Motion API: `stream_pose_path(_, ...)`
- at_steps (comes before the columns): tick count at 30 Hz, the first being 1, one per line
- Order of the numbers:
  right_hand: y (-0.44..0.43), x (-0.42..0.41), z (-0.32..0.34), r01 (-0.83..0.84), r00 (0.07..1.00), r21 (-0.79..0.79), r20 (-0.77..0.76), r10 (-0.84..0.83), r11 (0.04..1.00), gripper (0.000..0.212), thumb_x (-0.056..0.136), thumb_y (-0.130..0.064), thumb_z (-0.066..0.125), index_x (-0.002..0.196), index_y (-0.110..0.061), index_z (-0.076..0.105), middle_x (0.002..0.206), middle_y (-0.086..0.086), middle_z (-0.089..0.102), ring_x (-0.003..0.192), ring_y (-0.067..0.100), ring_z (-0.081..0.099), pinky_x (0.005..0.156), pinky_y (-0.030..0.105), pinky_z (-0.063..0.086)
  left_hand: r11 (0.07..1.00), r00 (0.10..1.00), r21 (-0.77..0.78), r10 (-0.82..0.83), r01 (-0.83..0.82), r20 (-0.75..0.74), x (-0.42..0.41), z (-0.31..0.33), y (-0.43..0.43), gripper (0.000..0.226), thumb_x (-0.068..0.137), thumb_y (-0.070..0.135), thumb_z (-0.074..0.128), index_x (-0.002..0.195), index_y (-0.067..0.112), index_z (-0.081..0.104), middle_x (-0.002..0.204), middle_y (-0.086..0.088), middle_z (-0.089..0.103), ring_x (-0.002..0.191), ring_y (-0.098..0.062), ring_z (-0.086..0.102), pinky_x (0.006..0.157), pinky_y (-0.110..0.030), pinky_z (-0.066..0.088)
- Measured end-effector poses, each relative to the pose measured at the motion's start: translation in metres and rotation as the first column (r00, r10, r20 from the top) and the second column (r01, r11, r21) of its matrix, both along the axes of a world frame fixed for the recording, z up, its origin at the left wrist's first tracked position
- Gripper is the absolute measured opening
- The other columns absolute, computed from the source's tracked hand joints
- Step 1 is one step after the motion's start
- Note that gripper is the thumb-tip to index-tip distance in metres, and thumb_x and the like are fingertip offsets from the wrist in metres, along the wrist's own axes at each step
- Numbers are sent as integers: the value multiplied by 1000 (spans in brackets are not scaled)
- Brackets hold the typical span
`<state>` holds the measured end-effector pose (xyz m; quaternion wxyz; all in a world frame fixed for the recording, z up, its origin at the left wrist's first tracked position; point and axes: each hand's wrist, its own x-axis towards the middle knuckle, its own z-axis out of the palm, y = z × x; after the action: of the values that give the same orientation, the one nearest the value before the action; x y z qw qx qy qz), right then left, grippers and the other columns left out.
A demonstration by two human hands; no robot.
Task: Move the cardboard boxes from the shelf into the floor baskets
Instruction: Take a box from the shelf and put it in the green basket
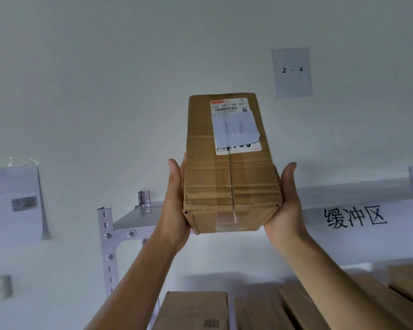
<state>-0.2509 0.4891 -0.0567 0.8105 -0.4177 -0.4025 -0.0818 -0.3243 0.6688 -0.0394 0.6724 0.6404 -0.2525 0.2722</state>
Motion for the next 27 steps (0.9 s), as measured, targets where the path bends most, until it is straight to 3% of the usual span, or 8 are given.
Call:
stream_pose_path(12,5,-84,-51,-58,993,10,-99,59,998,81,106,-67,13,159,-15,46,144,6,68,135,22,64,98,32,59,991,989,-95,85,-97,-120,-91,-46,0,85,106,69,12,167,17,40,157,-12,62,144,-31,61,118,-48,52)
stream_pose_path(15,1,-107,-68,-70,987,13,-146,71,997,78,108,-64,15,158,-13,46,134,1,74,130,22,67,95,31,59,981,976,-128,121,-145,-181,-120,-63,-6,87,109,68,8,163,14,48,149,-11,68,140,-30,64,114,-44,54)
stream_pose_path(21,5,-161,-106,-159,956,-18,-253,149,987,79,107,-67,17,155,-14,51,139,6,72,131,25,67,94,31,60,972,956,-118,169,-201,-239,-186,-99,-13,89,110,65,7,163,5,45,141,-11,72,135,-30,67,109,-40,57)
stream_pose_path(24,13,-190,-125,-235,933,-19,-283,221,972,82,106,-67,18,157,-9,46,139,11,70,135,31,63,98,37,59,967,945,-118,189,-226,-268,-219,-120,-5,90,110,66,6,165,5,41,154,-22,61,142,-35,61,113,-42,54)
stream_pose_path(27,27,-220,-144,-298,910,-42,-313,271,954,81,105,-69,25,157,-11,47,144,12,67,139,32,60,109,46,54,952,930,-150,212,-265,-302,-251,-144,11,90,110,66,6,162,5,46,151,-18,65,143,-34,61,113,-42,53)
